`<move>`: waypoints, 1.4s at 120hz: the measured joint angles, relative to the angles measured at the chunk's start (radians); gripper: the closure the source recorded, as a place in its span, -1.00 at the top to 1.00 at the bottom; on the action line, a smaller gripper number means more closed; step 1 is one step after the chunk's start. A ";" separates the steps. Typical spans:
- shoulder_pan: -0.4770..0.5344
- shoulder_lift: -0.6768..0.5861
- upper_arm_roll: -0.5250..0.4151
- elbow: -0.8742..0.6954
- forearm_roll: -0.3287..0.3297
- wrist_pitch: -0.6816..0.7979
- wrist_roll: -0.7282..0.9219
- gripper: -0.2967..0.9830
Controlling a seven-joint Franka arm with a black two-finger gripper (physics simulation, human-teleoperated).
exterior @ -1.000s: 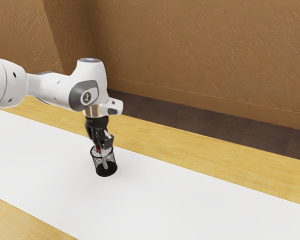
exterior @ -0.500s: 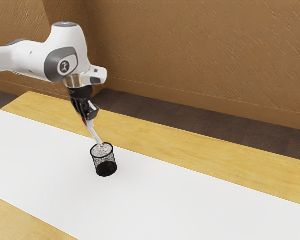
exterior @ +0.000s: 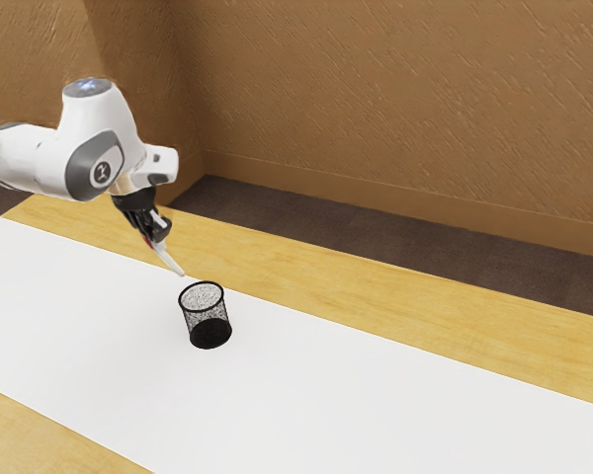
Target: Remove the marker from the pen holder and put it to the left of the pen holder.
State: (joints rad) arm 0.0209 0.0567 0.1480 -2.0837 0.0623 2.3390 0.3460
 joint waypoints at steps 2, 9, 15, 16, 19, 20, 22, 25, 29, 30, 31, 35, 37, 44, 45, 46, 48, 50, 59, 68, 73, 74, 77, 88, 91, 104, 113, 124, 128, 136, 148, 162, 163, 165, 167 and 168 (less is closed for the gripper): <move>0.007 0.008 0.001 -0.012 0.001 0.039 0.004 -0.69; 0.037 0.033 0.005 -0.041 0.002 0.165 0.017 -0.69; 0.065 0.062 0.006 -0.051 0.001 0.257 0.028 -0.69; 0.069 0.066 0.006 -0.051 0.001 0.270 0.030 -0.69; 0.079 0.085 0.006 -0.053 -0.001 0.308 0.036 -0.69; 0.082 0.091 0.006 -0.053 -0.002 0.320 0.038 -0.69; 0.086 0.101 0.006 -0.053 -0.005 0.341 0.041 -0.69; 0.090 0.115 0.007 -0.053 -0.010 0.371 0.047 -0.69; 0.093 0.132 0.006 -0.054 -0.021 0.406 0.056 -0.69; 0.093 0.136 0.006 -0.053 -0.025 0.413 0.058 -0.69; 0.093 0.140 0.006 -0.053 -0.029 0.421 0.060 -0.69; 0.094 0.160 0.005 -0.052 -0.049 0.448 0.071 -0.69; 0.094 0.171 0.004 -0.051 -0.062 0.460 0.076 -0.69; 0.095 0.204 0.003 -0.049 -0.124 0.495 0.101 -0.69; 0.095 0.210 0.003 -0.049 -0.135 0.499 0.105 -0.69; 0.095 0.216 0.003 -0.049 -0.146 0.503 0.109 -0.69; 0.095 0.226 0.002 -0.049 -0.170 0.511 0.118 -0.69; 0.095 0.236 0.002 -0.048 -0.194 0.518 0.127 -0.68; 0.096 0.275 -0.005 -0.045 -0.291 0.544 0.171 -0.68; 0.099 0.299 -0.010 -0.044 -0.353 0.562 0.211 -0.68; 0.100 0.303 -0.011 -0.044 -0.377 0.564 0.232 -0.58; 0.101 0.304 -0.012 -0.043 -0.382 0.563 0.236 -0.55; 0.102 0.305 -0.012 -0.042 -0.398 0.558 0.248 -0.46; 0.103 0.304 -0.013 -0.039 -0.438 0.544 0.287 -0.14; 0.103 0.303 -0.013 -0.039 -0.445 0.541 0.296 -0.06; 0.102 0.298 -0.013 -0.038 -0.462 0.530 0.334 0.18; 0.101 0.256 -0.011 -0.017 -0.468 0.486 0.356 0.28; 0.101 0.135 -0.006 0.022 -0.443 0.347 0.361 0.37; 0.098 0.086 -0.007 0.063 -0.385 0.267 0.348 0.40; 0.074 0.024 -0.010 0.216 -0.264 0.051 0.307 0.43; 0.033 -0.016 -0.012 0.339 -0.148 -0.232 0.251 0.47; 0.000 -0.022 -0.013 0.383 -0.086 -0.456 0.197 0.50; -0.001 -0.021 -0.013 0.384 -0.083 -0.467 0.194 0.50; -0.004 -0.021 -0.013 0.386 -0.078 -0.489 0.187 0.50; -0.006 -0.022 -0.013 0.387 -0.074 -0.510 0.180 0.51; -0.006 -0.022 -0.013 0.388 -0.072 -0.519 0.177 0.51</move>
State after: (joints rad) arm 0.0147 0.0349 0.1349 -1.6957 -0.0099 1.8197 0.5233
